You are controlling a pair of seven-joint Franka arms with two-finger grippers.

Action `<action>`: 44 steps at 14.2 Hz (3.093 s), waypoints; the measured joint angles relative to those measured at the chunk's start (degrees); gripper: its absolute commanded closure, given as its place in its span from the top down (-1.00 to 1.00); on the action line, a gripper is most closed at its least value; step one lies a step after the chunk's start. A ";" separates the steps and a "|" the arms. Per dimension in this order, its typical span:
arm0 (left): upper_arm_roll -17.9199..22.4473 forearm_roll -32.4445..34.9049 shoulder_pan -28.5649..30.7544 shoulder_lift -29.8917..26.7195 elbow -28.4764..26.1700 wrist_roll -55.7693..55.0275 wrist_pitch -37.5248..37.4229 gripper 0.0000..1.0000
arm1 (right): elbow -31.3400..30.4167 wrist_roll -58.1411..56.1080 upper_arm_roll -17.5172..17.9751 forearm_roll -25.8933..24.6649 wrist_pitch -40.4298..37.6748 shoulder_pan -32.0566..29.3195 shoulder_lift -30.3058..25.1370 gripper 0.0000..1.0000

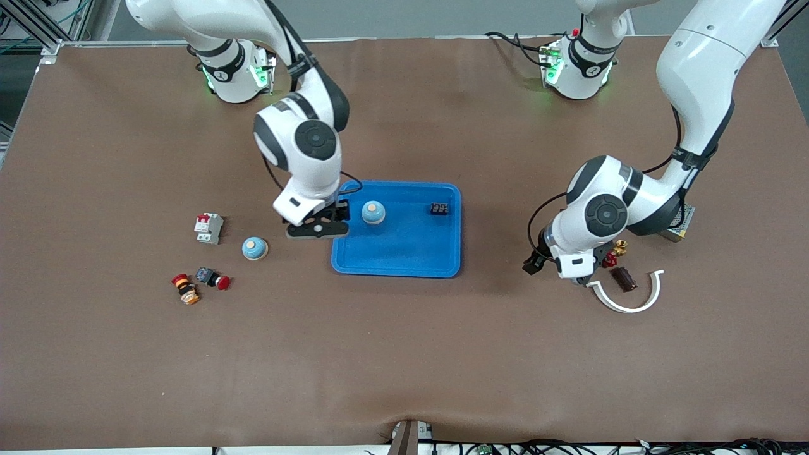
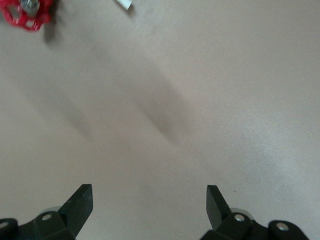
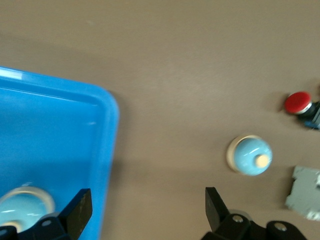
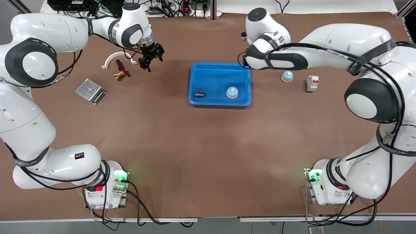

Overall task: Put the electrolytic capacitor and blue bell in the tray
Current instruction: 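Move the left gripper to the second capacitor while the right gripper reaches the bell, then grasp the capacitor with the left gripper while the right gripper grasps the bell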

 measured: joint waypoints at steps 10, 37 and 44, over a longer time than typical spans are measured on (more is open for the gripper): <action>1.43 3.16 0.82 -0.02 3.92 11.73 -0.27 1.00 | -15.53 -17.28 -0.10 -0.05 18.83 -10.60 -4.57 1.00; 3.76 9.78 14.70 4.49 3.49 31.52 3.11 1.00 | -16.75 -26.30 0.50 8.03 26.25 -19.37 2.94 1.00; 3.76 9.78 15.85 5.69 3.24 31.86 3.89 1.00 | -16.75 -26.27 0.49 8.05 27.36 -19.59 3.85 1.00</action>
